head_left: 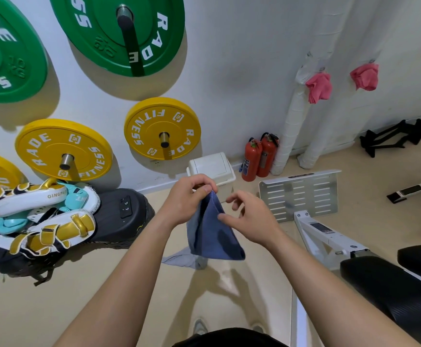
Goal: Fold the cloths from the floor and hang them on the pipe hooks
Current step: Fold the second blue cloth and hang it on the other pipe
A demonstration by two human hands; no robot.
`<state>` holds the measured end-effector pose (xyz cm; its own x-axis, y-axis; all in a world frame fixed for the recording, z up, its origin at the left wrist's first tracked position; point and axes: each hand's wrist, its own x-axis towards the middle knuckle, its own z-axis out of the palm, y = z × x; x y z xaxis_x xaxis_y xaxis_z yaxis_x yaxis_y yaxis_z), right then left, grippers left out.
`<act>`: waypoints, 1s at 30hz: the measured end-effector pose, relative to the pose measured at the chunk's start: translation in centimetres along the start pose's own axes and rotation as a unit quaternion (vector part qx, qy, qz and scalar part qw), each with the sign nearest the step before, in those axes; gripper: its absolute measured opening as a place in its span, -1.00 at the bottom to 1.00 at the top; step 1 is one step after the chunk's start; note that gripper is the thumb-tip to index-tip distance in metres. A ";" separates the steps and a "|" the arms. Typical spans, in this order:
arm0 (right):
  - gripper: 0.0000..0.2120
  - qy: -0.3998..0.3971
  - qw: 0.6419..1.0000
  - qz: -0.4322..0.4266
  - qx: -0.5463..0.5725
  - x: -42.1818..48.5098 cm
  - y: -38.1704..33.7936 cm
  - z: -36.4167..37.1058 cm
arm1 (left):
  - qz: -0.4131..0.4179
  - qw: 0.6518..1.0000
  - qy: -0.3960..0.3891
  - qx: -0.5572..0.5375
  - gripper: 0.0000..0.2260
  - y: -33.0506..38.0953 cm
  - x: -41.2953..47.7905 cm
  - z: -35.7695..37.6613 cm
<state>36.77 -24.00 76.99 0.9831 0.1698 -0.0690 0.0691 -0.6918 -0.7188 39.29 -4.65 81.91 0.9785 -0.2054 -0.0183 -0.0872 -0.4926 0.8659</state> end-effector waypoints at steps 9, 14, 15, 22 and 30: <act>-0.96 -0.100 0.994 0.040 -0.020 0.5 1.1 1.9 | -0.010 0.998 0.020 -0.064 -0.74 -0.1 -1.0 -1.2; -0.87 -0.120 0.993 0.015 -0.018 0.4 1.5 2.4 | 0.009 0.997 0.008 -0.073 -0.73 0.0 -1.1 -2.1; -0.91 -0.125 0.991 0.012 -0.041 0.6 1.7 2.5 | 0.012 0.997 0.007 -0.076 -0.74 0.1 -1.2 -2.2; -0.87 -0.096 0.985 0.119 -0.080 -0.2 4.8 2.0 | -0.004 0.992 0.096 -0.077 -0.73 -2.1 -0.8 -3.5; -0.75 -0.127 0.987 0.102 0.000 -1.0 6.5 -2.5 | -0.106 0.960 0.247 -0.083 -0.77 -6.8 -0.5 -5.3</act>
<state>36.69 -30.44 74.12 0.9025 0.1965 -0.3833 -0.1261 -0.7304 -0.6713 40.42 3.26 78.64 0.9436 0.3312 0.0009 0.1144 -0.3285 0.9376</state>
